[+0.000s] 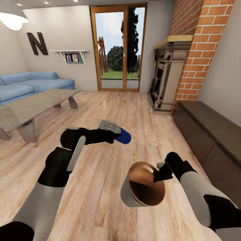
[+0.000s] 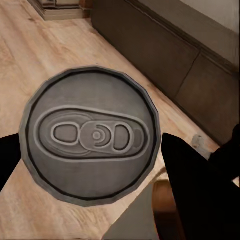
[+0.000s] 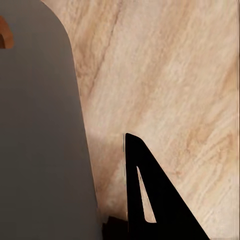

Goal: Put the three can of soda from the living room inside the tash can in the kitchen.

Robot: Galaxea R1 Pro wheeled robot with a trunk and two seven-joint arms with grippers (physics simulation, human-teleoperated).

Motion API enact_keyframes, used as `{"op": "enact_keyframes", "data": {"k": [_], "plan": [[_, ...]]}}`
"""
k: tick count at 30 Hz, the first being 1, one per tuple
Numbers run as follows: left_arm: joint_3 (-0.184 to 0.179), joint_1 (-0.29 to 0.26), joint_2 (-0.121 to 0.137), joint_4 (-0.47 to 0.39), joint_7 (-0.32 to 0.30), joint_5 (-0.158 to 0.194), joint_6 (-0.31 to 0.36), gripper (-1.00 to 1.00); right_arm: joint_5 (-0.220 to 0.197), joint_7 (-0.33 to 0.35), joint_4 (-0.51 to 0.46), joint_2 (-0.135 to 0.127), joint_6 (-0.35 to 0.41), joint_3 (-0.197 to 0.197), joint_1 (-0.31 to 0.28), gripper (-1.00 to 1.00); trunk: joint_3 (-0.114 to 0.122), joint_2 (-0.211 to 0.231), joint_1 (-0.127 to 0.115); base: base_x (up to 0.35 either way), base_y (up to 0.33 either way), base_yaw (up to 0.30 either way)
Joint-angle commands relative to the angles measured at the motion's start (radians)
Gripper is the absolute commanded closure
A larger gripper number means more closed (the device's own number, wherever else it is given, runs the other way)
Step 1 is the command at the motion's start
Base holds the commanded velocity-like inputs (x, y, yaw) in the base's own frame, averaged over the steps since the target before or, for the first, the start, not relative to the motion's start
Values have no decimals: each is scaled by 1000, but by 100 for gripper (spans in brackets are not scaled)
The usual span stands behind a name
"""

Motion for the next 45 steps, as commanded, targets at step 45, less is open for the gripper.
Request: {"op": "enact_keyframes", "data": {"k": [45], "plan": [[-458,3,-6,18,-99,-8,0,100,-36,-302,121,45,3,21,-1,100,89,5,-10,0,0,0]]}}
